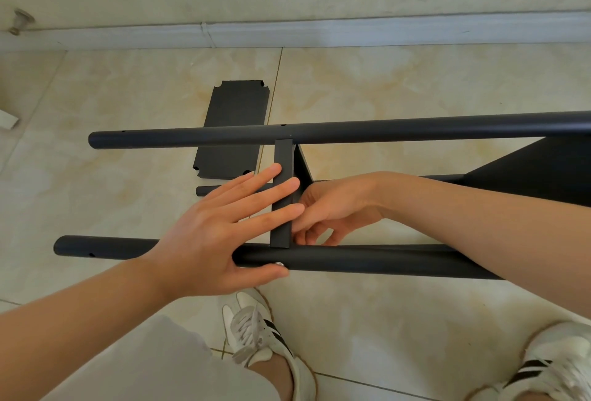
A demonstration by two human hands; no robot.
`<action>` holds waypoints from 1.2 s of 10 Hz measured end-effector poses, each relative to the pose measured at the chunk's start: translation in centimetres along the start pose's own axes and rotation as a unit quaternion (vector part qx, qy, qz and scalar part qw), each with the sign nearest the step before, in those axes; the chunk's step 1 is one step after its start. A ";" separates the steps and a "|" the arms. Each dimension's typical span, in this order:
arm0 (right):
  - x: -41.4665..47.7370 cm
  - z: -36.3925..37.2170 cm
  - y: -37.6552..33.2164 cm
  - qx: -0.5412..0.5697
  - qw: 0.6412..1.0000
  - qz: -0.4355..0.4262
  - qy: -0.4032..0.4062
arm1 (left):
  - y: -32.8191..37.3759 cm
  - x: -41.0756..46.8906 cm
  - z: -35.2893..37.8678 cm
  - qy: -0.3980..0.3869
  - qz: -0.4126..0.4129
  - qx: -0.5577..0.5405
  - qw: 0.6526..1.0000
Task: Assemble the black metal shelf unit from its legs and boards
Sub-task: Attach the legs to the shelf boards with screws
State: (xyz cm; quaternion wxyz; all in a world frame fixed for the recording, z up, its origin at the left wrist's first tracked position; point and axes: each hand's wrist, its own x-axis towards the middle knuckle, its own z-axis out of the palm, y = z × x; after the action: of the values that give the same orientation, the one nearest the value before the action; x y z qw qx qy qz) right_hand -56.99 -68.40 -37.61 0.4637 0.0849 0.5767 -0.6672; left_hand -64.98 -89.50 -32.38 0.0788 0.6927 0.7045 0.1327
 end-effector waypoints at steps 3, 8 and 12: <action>-0.3 -0.2 -0.2 0.002 1.000 -0.016 0.017 | 0.1 0.1 0.0 0.005 0.001 -0.001 1.000; 0.0 -0.1 0.4 0.017 1.000 -0.008 -0.007 | 0.0 0.0 0.0 0.004 0.000 -0.002 1.000; 0.3 0.1 0.2 0.008 1.000 -0.005 0.020 | 0.1 0.1 -0.1 0.003 -0.001 0.006 1.000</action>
State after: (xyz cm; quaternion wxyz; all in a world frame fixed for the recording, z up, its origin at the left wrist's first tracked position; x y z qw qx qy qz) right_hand -56.98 -68.68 -37.90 0.4482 0.0987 0.5812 -0.6720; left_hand -64.90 -89.40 -32.28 0.0727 0.6923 0.7060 0.1305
